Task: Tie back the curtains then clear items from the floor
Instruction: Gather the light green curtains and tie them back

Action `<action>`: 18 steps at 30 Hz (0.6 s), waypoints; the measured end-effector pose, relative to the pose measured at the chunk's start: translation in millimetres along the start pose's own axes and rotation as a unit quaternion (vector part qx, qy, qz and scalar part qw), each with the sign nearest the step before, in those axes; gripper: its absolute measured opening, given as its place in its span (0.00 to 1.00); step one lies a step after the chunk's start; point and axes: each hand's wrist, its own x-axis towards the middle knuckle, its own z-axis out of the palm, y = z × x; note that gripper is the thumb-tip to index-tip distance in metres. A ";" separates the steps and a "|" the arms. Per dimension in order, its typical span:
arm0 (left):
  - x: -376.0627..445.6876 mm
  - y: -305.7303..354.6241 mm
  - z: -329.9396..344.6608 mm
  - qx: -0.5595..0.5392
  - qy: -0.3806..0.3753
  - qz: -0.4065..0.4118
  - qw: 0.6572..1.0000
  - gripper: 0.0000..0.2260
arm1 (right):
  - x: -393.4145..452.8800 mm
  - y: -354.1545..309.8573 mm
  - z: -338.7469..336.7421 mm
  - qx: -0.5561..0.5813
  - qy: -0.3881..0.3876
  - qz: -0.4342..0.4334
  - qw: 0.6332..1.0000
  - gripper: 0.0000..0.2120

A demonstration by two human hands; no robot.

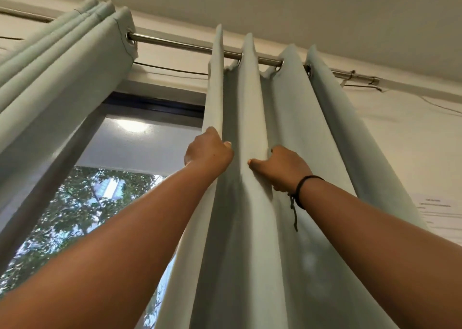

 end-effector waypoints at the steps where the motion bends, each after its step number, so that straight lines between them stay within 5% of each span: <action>1: -0.6 4.5 7.6 -0.016 -0.006 0.003 1.000 0.15 | 2.5 2.5 0.3 0.004 -0.001 -0.009 1.000 0.15; 6: -3.3 29.2 48.0 -0.084 -0.004 -0.002 0.996 0.10 | 12.0 34.1 -5.0 0.002 -0.007 -0.034 0.999 0.04; 18: -5.0 143.2 136.0 -0.140 -0.015 -0.033 0.990 0.11 | 48.2 151.0 -53.7 0.001 0.031 -0.055 0.998 0.04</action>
